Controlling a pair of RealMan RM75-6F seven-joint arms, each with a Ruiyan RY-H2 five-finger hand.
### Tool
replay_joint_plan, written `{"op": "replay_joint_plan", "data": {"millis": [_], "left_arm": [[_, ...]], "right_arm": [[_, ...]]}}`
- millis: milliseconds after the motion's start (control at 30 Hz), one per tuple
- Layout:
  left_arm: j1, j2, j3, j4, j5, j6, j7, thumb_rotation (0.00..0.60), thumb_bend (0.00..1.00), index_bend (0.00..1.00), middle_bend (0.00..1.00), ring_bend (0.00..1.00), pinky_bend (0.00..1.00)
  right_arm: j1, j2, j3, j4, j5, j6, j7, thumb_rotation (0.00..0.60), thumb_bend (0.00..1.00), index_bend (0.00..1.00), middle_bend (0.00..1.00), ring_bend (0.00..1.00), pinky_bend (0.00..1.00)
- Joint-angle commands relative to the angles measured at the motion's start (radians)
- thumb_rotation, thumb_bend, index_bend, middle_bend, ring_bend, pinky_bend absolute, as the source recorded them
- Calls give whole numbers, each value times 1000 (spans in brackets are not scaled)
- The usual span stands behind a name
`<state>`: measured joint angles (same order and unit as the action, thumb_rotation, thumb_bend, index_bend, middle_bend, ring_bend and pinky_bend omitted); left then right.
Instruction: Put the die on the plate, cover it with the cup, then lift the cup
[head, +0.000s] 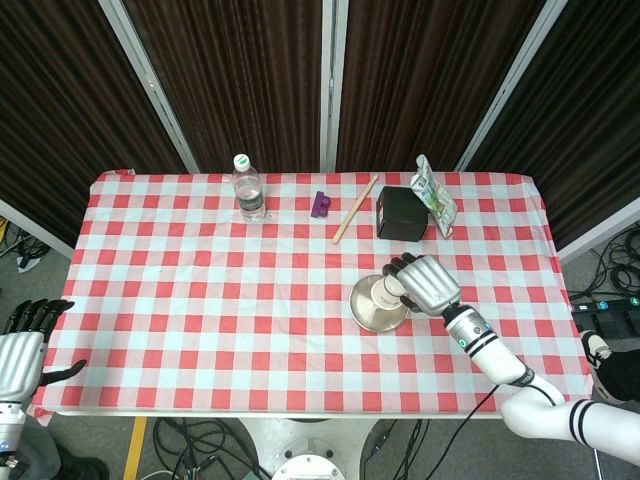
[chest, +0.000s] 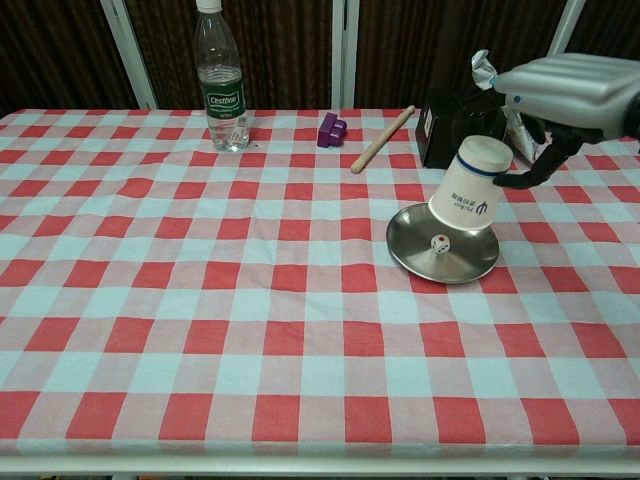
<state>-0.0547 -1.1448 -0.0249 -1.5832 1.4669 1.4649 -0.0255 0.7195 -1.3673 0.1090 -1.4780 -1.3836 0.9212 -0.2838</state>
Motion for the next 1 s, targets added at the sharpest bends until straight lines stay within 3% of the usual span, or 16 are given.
{"op": "replay_joint_plan", "data": {"millis": [33,333,567,800,1000], "left_arm": [[1,-2,1,6,-1,-1,-4,600,75,190,172,105,94],[7,-12,6,25,1,3,-24,600,75,190,172,105,94],[12,-16,8,32,-3,3,-30,600,74,190,172,105,94],[15,-18,8,34,-1,7,-32,600,75,190,172,105,94],[15,-19,7,33,-6,3,-30,600,74,190,172,105,94]], "right_arm": [[13,-77,-20,63,-6,-10,-45,600,319,501,463,311,592],[25,-162,-14,168,-1,5,-93,600,318,502,461,311,592],[9,-132,-53,107,-56,24,-51,600,318,505,461,317,596],[20,-158,-25,178,-19,16,-87,600,319,506,453,320,594],[13,-123,-63,104,-75,23,-56,600,319,506,453,320,590]]}}
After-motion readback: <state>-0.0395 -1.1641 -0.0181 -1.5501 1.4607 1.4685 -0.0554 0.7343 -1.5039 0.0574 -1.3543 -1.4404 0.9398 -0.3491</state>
